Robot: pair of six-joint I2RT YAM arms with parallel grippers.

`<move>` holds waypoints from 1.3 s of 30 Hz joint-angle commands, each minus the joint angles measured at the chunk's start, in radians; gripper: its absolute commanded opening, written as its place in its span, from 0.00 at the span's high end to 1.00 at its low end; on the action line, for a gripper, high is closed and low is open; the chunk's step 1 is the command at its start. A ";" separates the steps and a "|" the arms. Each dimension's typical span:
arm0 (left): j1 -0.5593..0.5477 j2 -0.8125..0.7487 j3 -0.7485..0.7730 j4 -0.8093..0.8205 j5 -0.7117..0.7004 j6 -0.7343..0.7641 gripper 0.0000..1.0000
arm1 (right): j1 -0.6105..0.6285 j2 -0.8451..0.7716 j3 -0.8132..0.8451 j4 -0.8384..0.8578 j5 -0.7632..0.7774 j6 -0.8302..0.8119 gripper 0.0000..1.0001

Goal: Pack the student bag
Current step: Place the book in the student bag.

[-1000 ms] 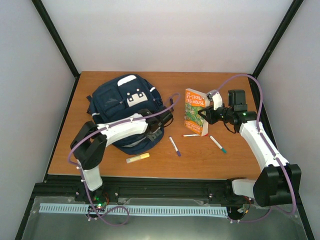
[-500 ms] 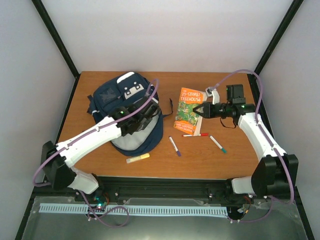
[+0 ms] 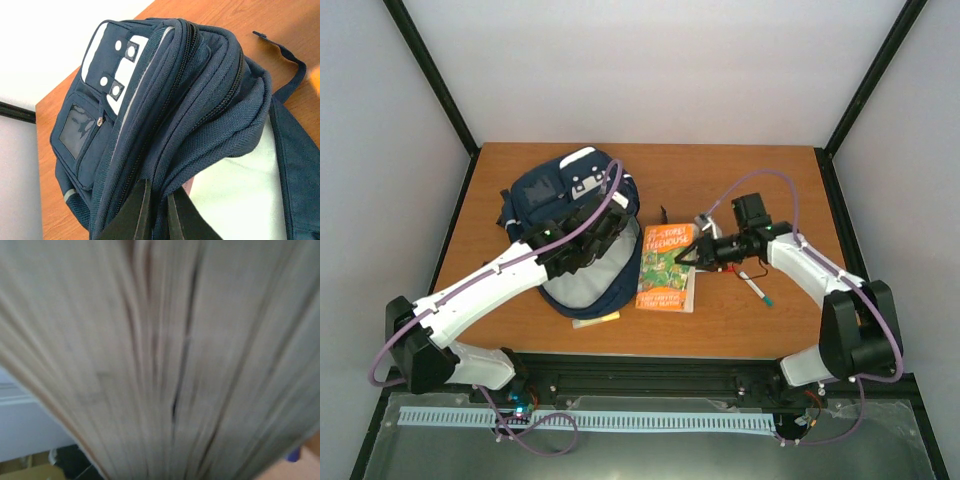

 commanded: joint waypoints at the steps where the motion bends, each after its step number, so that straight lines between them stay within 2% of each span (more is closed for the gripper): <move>1: 0.015 -0.063 0.010 0.129 -0.011 0.004 0.99 | 0.090 0.018 -0.033 0.080 -0.133 0.052 0.97; 7: 0.040 -0.087 -0.016 0.149 0.028 -0.007 0.99 | 0.217 0.129 0.038 0.091 -0.199 0.019 0.97; 22: 0.104 -0.130 -0.054 0.195 0.128 -0.048 0.99 | 0.358 0.569 0.413 0.006 -0.310 -0.054 0.97; 27: 0.121 -0.146 -0.060 0.201 0.164 -0.060 0.99 | 0.364 0.604 0.417 0.129 -0.265 0.039 0.97; 30: 0.124 -0.159 -0.065 0.204 0.167 -0.062 0.99 | 0.364 0.624 0.411 0.273 -0.244 0.150 0.97; 36: 0.128 -0.176 -0.077 0.211 0.190 -0.065 0.99 | 0.367 0.676 0.458 0.398 -0.172 0.252 0.97; 39: 0.129 -0.177 -0.077 0.211 0.194 -0.065 0.99 | 0.367 0.711 0.505 0.400 -0.147 0.250 0.97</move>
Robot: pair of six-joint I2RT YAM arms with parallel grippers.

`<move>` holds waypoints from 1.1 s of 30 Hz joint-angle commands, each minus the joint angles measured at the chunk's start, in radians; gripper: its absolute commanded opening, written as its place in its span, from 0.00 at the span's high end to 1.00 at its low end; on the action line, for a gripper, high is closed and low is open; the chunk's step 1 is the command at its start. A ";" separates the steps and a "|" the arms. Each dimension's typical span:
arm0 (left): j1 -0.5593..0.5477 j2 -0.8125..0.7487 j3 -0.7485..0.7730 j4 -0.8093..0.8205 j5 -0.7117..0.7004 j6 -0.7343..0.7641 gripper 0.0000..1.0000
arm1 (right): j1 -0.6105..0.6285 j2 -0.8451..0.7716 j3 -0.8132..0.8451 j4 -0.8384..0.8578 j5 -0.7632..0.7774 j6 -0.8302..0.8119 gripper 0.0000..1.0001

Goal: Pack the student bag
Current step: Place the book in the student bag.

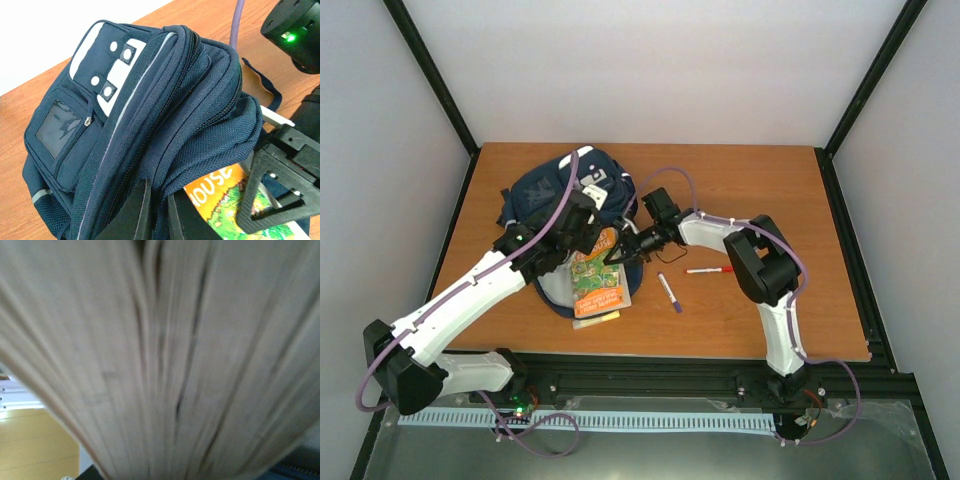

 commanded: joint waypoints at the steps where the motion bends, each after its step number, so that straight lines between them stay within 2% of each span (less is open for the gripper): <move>1: 0.006 -0.049 0.021 0.104 0.001 -0.027 0.99 | 0.007 0.048 0.083 0.107 0.045 0.051 0.97; 6: 0.006 -0.058 0.011 0.107 0.001 -0.025 0.99 | 0.007 0.076 0.126 0.089 0.134 0.034 0.97; 9: 0.007 -0.067 0.005 0.111 0.002 -0.026 0.99 | 0.007 0.106 0.168 0.021 0.184 -0.026 0.97; 14: 0.007 -0.078 -0.008 0.115 -0.015 -0.016 0.99 | 0.007 0.150 0.240 -0.111 0.206 -0.166 0.79; 17: 0.007 -0.088 -0.011 0.119 -0.017 -0.016 0.99 | 0.008 0.087 0.200 -0.159 0.302 -0.253 0.59; 21: 0.008 -0.095 -0.016 0.117 -0.012 -0.017 0.99 | 0.007 -0.024 0.129 -0.208 0.416 -0.371 0.48; 27: 0.007 -0.109 -0.025 0.124 -0.009 -0.018 0.99 | 0.007 -0.207 0.022 -0.246 0.544 -0.491 0.41; 33: 0.007 -0.110 -0.023 0.123 -0.005 -0.018 0.99 | 0.016 -0.397 -0.128 -0.206 0.599 -0.594 0.44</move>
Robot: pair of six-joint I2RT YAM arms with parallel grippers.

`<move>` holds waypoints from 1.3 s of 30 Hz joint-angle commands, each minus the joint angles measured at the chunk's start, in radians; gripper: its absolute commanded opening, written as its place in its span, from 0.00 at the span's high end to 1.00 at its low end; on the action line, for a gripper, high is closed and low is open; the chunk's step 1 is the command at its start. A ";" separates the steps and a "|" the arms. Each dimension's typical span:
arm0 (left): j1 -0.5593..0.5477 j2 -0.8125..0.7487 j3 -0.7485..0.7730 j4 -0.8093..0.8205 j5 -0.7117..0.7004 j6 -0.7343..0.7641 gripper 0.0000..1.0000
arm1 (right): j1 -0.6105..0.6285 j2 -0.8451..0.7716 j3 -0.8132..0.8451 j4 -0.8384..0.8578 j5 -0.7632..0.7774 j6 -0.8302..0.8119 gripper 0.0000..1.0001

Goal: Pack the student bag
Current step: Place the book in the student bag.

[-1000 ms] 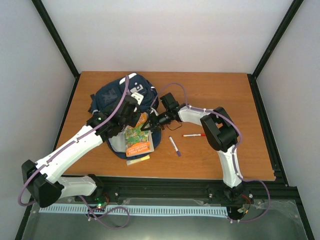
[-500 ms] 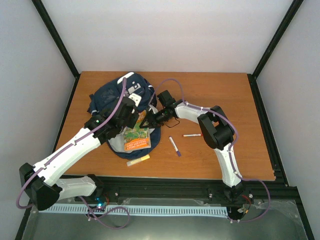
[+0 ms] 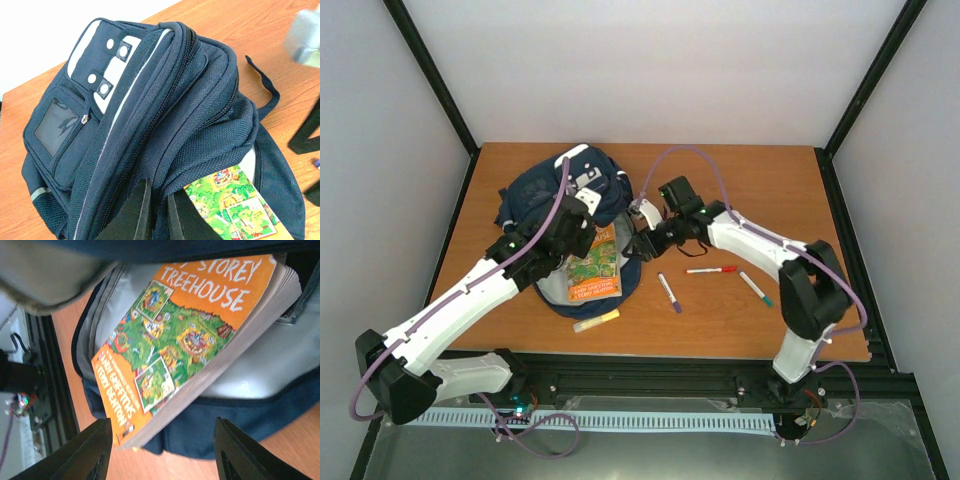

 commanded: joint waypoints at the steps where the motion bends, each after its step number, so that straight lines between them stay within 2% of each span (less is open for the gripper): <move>1: -0.002 -0.051 0.029 0.099 -0.006 -0.018 0.99 | 0.020 -0.128 -0.093 0.022 0.082 -0.145 0.45; 5: -0.002 -0.047 0.028 0.095 -0.010 -0.021 0.99 | 0.103 -0.234 -0.150 -0.007 0.195 -0.310 0.50; 9: -0.002 -0.052 0.026 0.096 -0.010 -0.023 0.99 | 0.230 -0.274 -0.204 -0.035 0.353 -0.476 0.53; 14: -0.002 -0.059 0.021 0.100 -0.014 -0.021 0.99 | 0.371 -0.262 -0.232 -0.001 0.587 -0.634 0.55; 21: -0.002 -0.049 0.016 0.102 -0.023 -0.015 0.99 | 0.496 -0.141 -0.164 0.082 0.813 -0.779 0.50; 27: -0.002 -0.039 0.013 0.104 -0.026 -0.018 0.99 | 0.537 -0.016 -0.119 0.142 0.928 -0.849 0.50; 33: -0.002 -0.042 0.011 0.103 -0.029 -0.019 0.99 | 0.540 0.031 -0.119 0.203 0.998 -0.881 0.51; 39: -0.002 -0.033 0.014 0.103 -0.011 -0.021 0.99 | 0.538 0.067 -0.124 0.350 1.107 -0.952 0.57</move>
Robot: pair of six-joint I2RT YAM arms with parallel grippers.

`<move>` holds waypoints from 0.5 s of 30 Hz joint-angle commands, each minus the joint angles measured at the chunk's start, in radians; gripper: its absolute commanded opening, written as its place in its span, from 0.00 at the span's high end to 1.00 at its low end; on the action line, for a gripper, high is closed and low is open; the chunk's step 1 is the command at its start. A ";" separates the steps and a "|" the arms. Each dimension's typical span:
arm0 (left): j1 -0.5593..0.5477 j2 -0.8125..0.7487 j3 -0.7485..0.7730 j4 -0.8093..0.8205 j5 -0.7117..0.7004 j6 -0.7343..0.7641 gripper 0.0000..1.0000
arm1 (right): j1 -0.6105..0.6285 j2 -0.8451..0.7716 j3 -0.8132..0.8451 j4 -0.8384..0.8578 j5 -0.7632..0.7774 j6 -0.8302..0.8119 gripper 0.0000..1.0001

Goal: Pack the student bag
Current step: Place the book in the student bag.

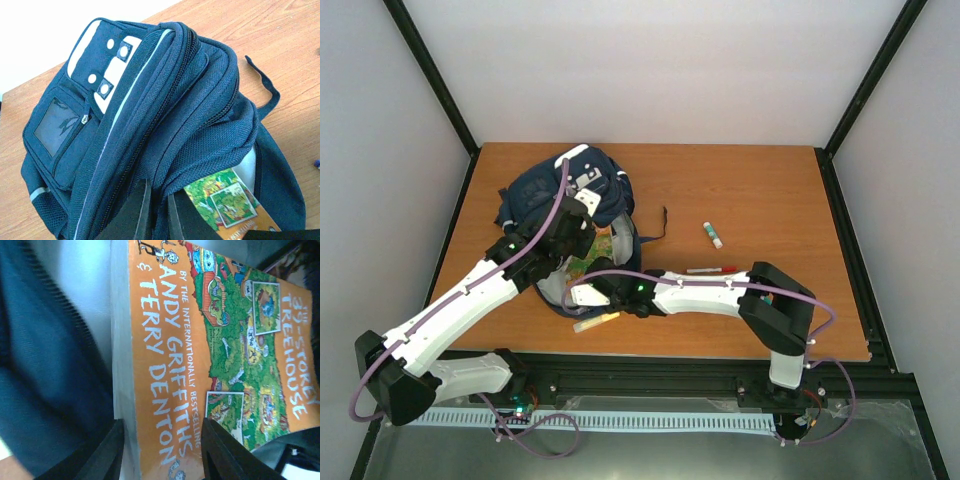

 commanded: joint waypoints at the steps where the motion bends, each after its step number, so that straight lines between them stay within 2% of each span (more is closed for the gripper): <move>1: -0.002 -0.025 0.027 0.094 -0.010 -0.021 0.99 | 0.003 0.042 0.023 0.149 0.122 -0.071 0.58; 12: -0.002 -0.029 0.025 0.096 0.009 -0.026 0.99 | -0.045 0.171 0.117 0.241 0.154 -0.127 0.65; 15: -0.002 -0.028 0.025 0.095 0.010 -0.026 0.99 | -0.057 0.183 0.128 0.234 0.142 -0.141 0.63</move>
